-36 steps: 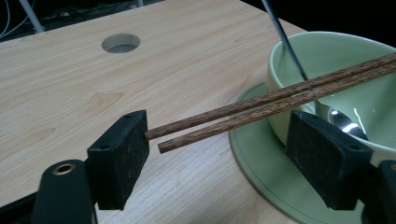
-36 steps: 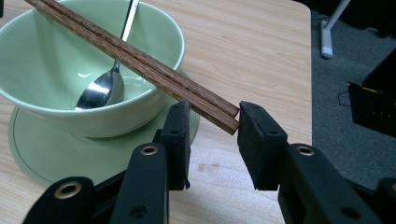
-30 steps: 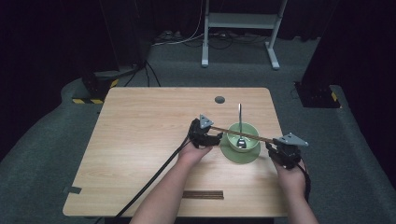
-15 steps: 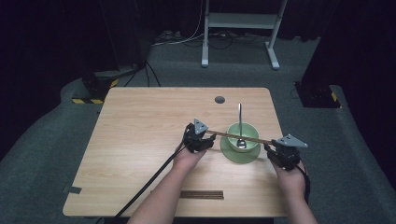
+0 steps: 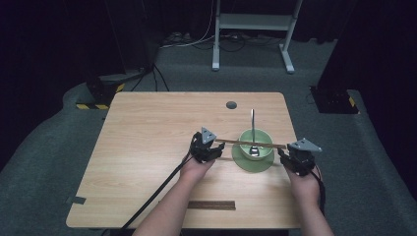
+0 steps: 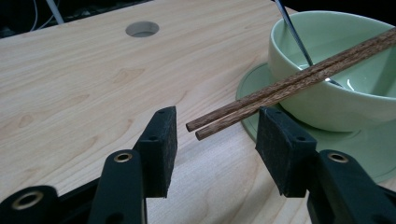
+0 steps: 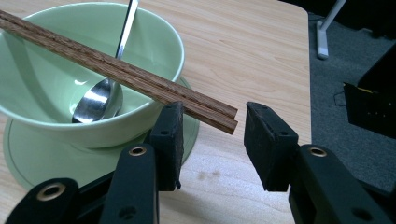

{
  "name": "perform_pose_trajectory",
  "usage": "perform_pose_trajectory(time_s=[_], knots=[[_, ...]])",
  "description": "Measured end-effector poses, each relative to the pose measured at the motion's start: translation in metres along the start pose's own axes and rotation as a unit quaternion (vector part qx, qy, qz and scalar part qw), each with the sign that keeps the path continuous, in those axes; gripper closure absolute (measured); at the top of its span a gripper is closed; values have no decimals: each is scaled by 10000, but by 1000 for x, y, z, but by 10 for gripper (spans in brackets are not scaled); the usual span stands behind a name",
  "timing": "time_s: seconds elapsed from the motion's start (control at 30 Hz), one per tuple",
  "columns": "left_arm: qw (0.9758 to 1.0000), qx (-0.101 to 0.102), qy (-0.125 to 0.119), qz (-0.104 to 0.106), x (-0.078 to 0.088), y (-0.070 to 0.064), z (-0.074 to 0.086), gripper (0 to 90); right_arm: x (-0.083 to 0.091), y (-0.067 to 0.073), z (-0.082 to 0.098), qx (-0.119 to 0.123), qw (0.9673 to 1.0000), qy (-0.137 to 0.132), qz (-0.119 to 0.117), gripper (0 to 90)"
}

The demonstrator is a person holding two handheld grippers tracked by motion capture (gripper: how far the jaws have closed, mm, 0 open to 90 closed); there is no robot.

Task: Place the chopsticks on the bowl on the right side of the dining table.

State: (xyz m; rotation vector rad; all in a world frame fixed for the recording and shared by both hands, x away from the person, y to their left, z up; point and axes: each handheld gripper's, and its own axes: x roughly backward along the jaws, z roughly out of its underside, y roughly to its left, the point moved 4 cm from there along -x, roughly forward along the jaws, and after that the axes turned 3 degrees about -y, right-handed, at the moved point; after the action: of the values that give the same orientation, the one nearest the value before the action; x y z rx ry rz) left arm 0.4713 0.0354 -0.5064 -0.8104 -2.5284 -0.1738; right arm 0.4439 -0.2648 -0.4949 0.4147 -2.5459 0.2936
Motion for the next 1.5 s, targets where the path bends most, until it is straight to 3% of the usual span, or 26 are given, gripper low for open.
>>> perform_pose_trajectory(time_s=[0.8,1.17,1.5], knots=[[9998,65,-157,136,8,-7,8,611,-7,0,-6,42,9999,58,108,618],[9997,46,-211,122,10,-7,8,582,-5,-3,-8,30,9999,42,90,600],[9995,112,-259,124,23,0,14,575,-2,-2,-4,31,9999,43,123,598]])
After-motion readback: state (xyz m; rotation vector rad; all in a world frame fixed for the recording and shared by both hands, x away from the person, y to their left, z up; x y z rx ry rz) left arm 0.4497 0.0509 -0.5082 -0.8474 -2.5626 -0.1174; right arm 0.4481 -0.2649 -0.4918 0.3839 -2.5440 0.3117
